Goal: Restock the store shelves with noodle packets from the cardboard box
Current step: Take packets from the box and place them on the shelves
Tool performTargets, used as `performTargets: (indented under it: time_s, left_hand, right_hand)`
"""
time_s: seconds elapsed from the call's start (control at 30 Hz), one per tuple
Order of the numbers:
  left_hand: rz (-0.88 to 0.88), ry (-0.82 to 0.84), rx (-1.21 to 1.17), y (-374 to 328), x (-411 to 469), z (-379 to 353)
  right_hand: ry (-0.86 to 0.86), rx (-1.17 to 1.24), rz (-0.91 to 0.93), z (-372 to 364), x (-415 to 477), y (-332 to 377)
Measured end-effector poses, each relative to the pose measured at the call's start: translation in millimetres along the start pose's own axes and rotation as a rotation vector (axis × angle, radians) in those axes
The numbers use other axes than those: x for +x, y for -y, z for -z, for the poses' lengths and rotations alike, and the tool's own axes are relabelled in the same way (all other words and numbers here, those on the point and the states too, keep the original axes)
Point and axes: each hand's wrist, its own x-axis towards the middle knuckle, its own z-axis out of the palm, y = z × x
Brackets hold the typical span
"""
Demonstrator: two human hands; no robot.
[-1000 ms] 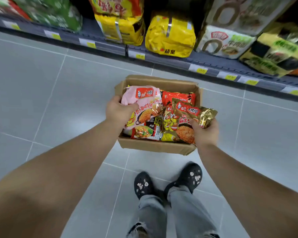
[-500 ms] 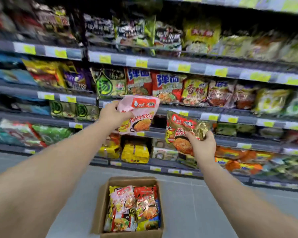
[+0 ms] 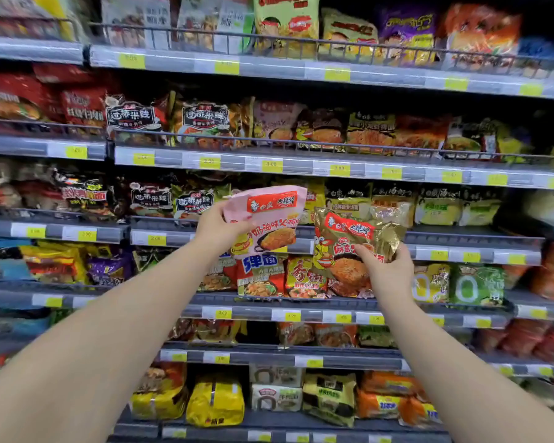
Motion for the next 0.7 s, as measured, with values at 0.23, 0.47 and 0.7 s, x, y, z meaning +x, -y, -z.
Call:
performTargets:
  time_s: [0.23, 0.47, 0.7]
  left_hand:
    - [-0.147, -0.109, -0.115, -70, 53, -58]
    - [-0.407, -0.302, 0.024, -122, 101, -83]
    - [-0.605, -0.371, 0.315, -140, 150, -87]
  right_hand:
    - [0.010, 0.073, 0.139, 24, 97, 48]
    - [0.004, 0.177, 0.408, 15, 156, 97]
    - [-0.091, -0.014, 0.879, 0, 205, 119]
